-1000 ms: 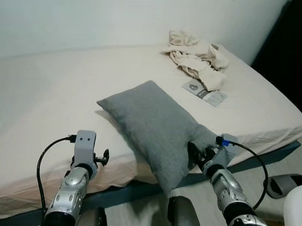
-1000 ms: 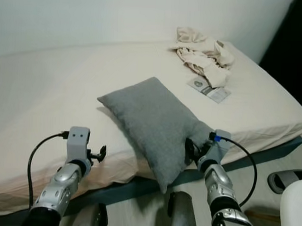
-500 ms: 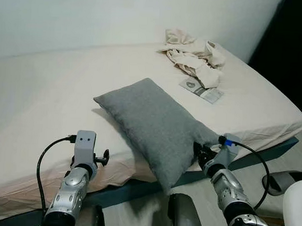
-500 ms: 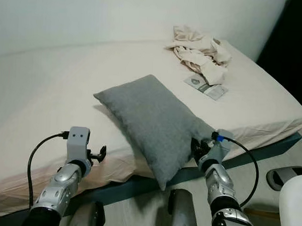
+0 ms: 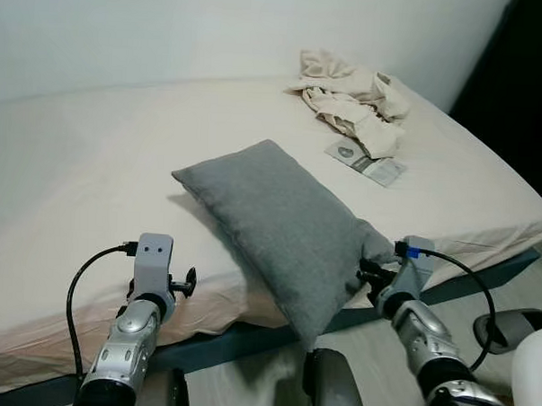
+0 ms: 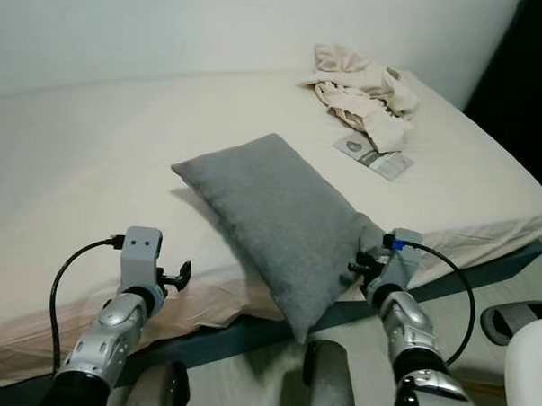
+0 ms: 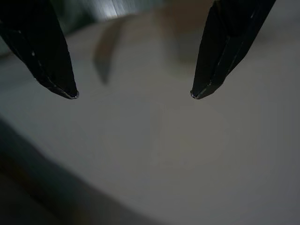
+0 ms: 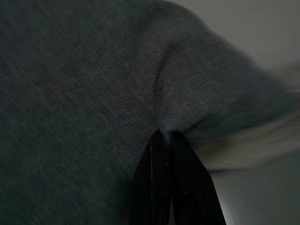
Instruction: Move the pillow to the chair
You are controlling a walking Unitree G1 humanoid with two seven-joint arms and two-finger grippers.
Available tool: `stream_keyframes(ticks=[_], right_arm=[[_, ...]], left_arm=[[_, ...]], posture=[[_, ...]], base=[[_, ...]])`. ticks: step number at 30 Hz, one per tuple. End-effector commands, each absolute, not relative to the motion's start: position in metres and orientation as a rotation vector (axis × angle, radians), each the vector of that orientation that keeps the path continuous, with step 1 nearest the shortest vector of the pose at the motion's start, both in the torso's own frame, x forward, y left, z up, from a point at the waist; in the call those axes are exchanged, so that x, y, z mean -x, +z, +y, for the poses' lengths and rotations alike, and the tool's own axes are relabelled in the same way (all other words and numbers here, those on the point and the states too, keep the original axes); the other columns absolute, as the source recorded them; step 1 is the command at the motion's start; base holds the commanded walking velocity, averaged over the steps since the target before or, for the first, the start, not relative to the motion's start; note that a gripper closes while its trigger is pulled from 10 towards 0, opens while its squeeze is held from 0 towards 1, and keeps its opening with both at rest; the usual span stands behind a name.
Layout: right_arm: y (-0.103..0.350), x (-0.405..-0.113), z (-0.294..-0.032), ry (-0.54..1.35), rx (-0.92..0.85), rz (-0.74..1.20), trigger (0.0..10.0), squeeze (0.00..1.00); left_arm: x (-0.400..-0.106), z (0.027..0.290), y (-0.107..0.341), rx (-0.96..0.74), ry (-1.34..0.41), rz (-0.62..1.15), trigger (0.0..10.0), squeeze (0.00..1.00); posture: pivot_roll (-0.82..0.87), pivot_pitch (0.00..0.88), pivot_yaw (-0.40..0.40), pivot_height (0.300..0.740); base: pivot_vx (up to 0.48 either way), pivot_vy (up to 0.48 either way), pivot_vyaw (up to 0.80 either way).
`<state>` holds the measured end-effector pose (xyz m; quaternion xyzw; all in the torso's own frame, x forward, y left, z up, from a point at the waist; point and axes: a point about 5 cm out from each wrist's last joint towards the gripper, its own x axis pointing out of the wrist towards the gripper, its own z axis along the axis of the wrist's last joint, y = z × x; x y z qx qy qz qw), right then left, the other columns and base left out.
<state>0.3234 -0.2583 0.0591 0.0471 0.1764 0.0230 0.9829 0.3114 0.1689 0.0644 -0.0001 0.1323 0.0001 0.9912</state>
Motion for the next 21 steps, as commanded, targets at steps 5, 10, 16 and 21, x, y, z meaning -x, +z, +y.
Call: stream_keyframes(ticks=[5, 10, 16, 21], right_arm=[[0.095, -0.309, -0.345, -0.313, 0.162, 0.349, 0.0, 0.00], [0.113, -0.304, -0.367, -0.408, 0.227, 0.299, 0.0, 0.00], [0.127, -0.305, -0.376, -0.460, 0.243, 0.251, 0.0, 0.00], [0.125, -0.307, -0.372, -0.461, 0.237, 0.252, 0.0, 0.00]], left_arm=[[-0.329, 0.162, 0.076, 0.074, -0.063, 0.268, 10.0, 0.00], [-0.342, 0.156, 0.090, 0.189, -0.094, 0.245, 10.0, 0.00], [-0.360, 0.144, 0.117, 0.634, -0.275, 0.238, 10.0, 0.00], [-0.358, 0.136, 0.115, 0.676, -0.418, 0.302, 10.0, 0.02]], posture=[[-0.04, 0.138, -0.011, 0.571], [-0.05, 0.141, 0.000, 0.571], [-0.05, 0.142, -0.001, 0.571], [-0.05, 0.142, -0.003, 0.571]], base=[[0.000, 0.000, 0.00], [0.000, 0.000, 0.00], [0.000, 0.000, 0.00], [0.000, 0.000, 0.00]])
